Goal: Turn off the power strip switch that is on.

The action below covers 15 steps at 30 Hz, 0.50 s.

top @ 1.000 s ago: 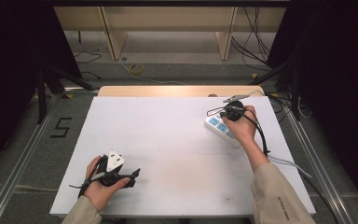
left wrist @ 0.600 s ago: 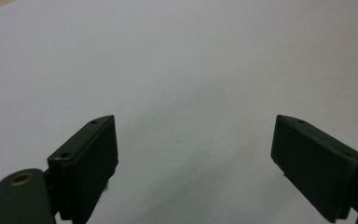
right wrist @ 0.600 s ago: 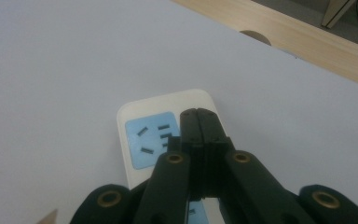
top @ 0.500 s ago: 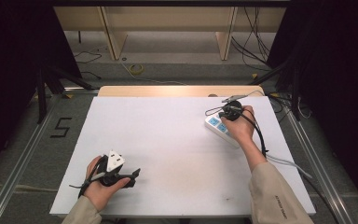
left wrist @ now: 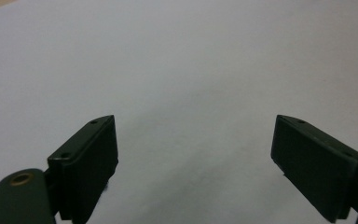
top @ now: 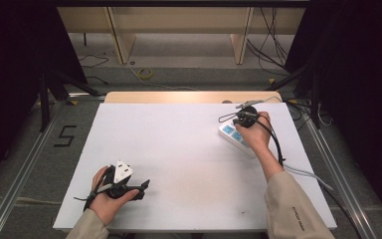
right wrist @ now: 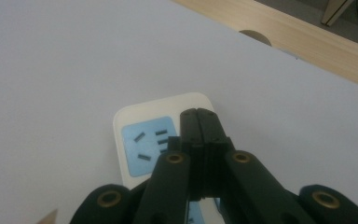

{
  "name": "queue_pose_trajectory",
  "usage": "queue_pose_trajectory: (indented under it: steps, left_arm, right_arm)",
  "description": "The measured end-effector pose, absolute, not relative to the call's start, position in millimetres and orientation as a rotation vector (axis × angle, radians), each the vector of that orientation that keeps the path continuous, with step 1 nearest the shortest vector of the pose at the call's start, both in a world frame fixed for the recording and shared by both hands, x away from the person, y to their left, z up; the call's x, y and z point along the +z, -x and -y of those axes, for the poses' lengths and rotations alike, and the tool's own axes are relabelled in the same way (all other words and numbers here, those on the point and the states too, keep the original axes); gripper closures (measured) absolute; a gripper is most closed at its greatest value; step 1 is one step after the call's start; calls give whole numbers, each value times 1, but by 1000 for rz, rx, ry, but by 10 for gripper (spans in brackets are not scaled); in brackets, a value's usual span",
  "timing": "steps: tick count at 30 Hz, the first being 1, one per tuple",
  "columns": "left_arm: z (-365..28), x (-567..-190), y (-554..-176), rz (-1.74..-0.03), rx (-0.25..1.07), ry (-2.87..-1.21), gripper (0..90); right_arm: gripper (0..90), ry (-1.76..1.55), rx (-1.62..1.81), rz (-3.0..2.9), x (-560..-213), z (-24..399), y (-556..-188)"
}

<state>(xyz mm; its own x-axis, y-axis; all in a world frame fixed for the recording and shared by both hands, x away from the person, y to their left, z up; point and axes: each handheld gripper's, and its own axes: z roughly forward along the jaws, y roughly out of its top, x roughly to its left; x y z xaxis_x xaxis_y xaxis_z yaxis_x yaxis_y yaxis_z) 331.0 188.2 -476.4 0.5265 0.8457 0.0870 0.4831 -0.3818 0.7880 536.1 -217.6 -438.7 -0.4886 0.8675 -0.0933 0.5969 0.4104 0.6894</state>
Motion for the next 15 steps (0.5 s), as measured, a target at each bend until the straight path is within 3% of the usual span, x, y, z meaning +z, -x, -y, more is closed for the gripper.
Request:
queue_pose_trajectory:
  steps: [15]
  left_arm:
    - [-189, -476, -331, -1075, 637, -2040, 144]
  right_arm:
    - [900, -1246, 815, -2235, -439, 215, -542]
